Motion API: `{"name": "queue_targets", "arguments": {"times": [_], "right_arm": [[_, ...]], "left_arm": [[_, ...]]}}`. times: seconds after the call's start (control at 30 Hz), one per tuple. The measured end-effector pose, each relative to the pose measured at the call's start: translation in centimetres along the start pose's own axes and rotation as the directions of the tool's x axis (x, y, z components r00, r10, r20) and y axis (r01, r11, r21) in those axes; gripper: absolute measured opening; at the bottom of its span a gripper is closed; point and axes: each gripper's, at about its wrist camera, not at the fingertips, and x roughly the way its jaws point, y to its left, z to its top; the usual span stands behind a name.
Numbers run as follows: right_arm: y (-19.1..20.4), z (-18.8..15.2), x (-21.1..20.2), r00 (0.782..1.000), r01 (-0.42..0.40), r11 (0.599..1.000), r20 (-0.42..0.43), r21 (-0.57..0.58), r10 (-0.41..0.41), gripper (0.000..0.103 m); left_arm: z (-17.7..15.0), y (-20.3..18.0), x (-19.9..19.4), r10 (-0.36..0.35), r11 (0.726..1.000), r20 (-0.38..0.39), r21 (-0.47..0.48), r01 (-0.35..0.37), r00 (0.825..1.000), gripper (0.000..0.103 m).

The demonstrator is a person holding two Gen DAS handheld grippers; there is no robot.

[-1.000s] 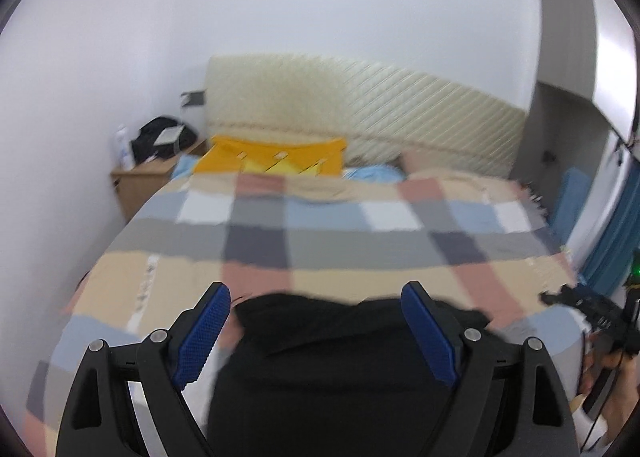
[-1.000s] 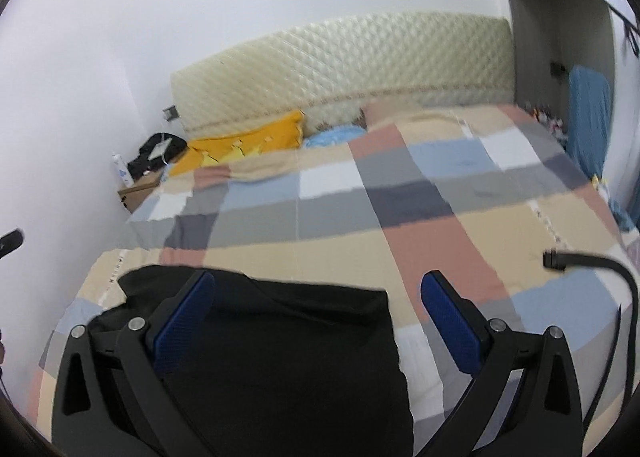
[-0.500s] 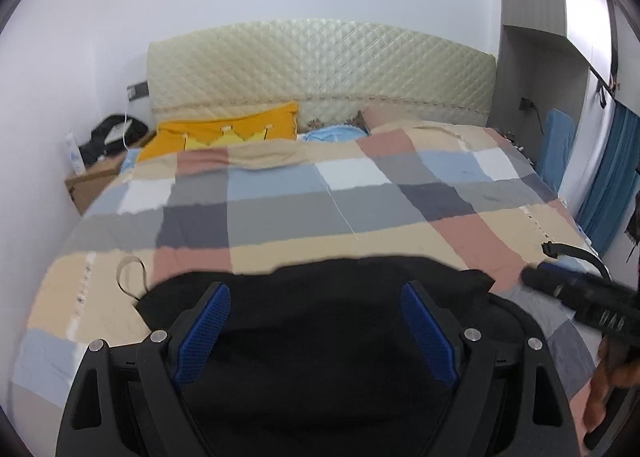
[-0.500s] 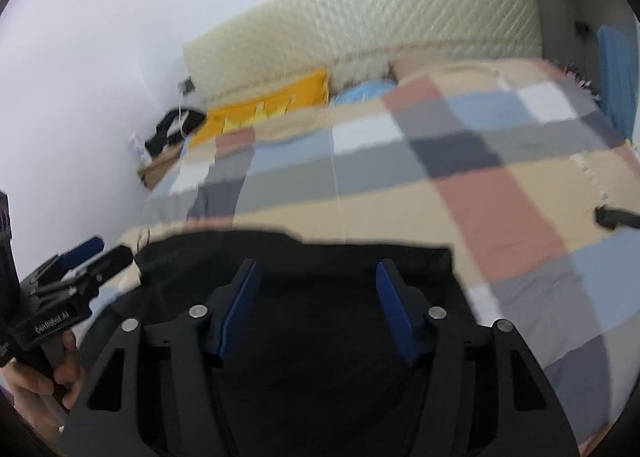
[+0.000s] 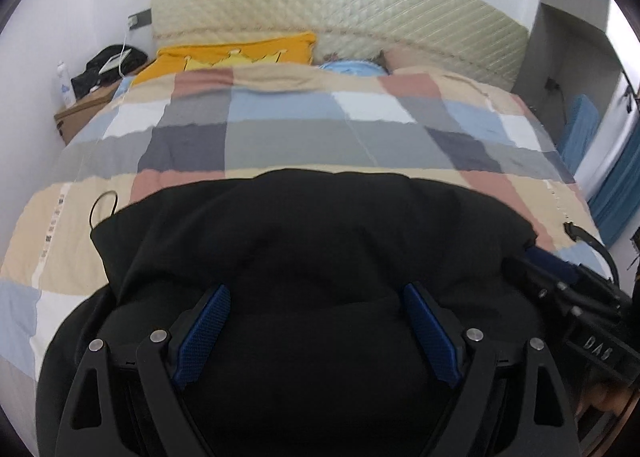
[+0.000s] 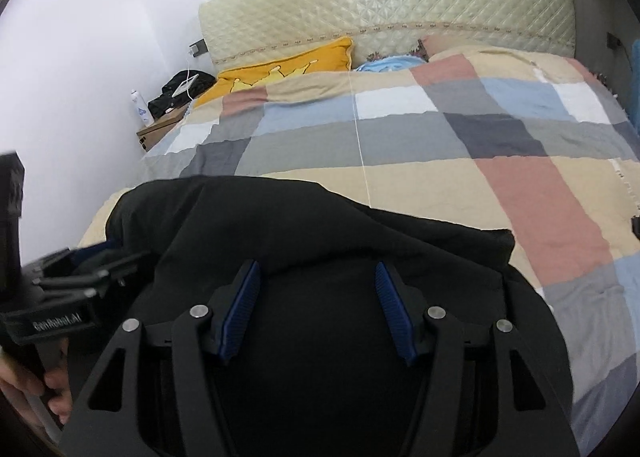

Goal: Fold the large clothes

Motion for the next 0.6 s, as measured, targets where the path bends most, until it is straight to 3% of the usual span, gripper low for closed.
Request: {"name": "queue_targets", "arguments": {"times": [0.37, 0.6], "right_arm": [[1.3, 0.3, 4.2, 0.996, 0.013, 0.999, -0.089, -0.039, -0.016, 0.064], [1.4, -0.5, 5.3, 0.996, 0.046, 0.997, -0.079, -0.067, -0.052, 0.064]], "left_arm": [[-0.9, 0.9, 2.3, 0.055, 0.998, 0.012, 0.028, -0.056, 0.998, 0.093], [-1.3, 0.5, 2.6, 0.082, 0.996, 0.028, 0.037, -0.083, 0.996, 0.093]]}}
